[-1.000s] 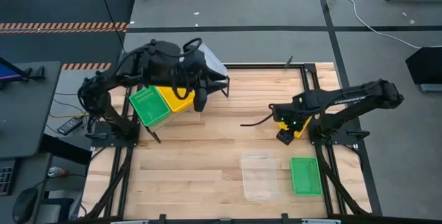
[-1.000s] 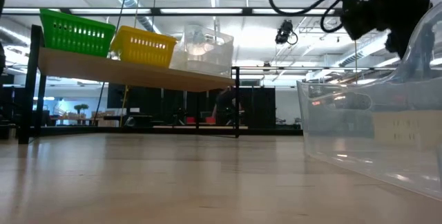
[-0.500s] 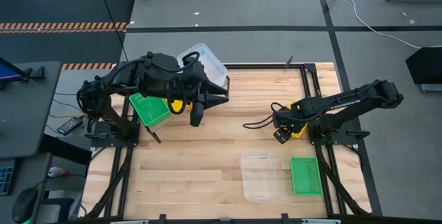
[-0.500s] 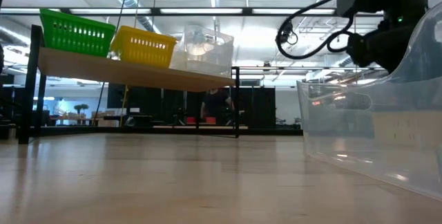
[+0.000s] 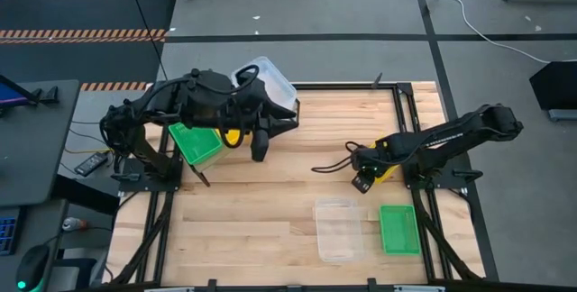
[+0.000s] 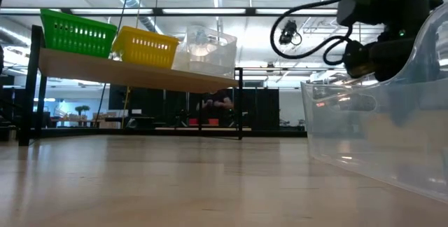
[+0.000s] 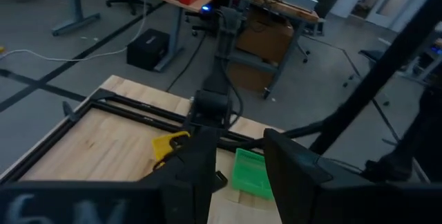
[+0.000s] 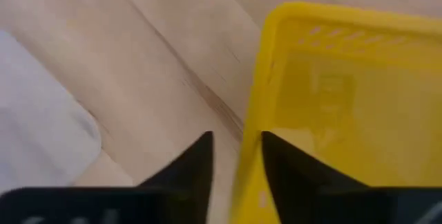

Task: Stack baskets on shelf by color
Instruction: Stack the yellow bin on top of the other yellow bin on the shelf

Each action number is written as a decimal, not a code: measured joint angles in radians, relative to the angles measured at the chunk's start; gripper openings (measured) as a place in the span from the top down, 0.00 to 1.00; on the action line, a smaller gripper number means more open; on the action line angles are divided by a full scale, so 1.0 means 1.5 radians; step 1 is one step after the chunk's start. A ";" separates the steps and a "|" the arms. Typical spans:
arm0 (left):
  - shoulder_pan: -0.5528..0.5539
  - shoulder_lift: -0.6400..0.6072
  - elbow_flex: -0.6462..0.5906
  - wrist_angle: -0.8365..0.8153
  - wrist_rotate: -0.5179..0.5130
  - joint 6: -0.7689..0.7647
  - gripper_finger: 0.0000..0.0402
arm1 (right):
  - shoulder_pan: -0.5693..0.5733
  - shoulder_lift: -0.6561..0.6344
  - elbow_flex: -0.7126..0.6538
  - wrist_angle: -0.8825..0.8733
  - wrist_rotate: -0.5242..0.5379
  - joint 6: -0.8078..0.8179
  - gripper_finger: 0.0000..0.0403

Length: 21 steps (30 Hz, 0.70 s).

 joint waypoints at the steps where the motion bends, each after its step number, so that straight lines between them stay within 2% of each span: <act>1: 0.000 0.000 0.000 0.002 -0.005 -0.003 0.68 | 0.000 0.002 0.000 0.010 -0.003 -0.015 0.73; 5: 0.000 0.002 0.000 0.011 -0.012 -0.020 0.68 | 0.000 0.004 0.004 0.068 -0.021 -0.082 0.93; 6: 0.000 0.003 0.000 0.012 -0.015 -0.020 0.68 | 0.000 0.003 0.007 0.078 -0.029 -0.097 0.96; 10: 0.000 0.011 -0.001 0.009 -0.035 -0.020 0.68 | 0.000 0.003 0.044 0.093 -0.025 -0.172 0.93; 14: 0.001 0.017 -0.001 -0.026 -0.045 -0.016 0.68 | 0.000 0.003 0.110 0.088 -0.031 -0.311 0.96; 21: 0.009 0.019 -0.001 -0.160 -0.047 -0.019 0.68 | 0.012 0.002 0.271 0.065 -0.106 -0.480 0.95</act>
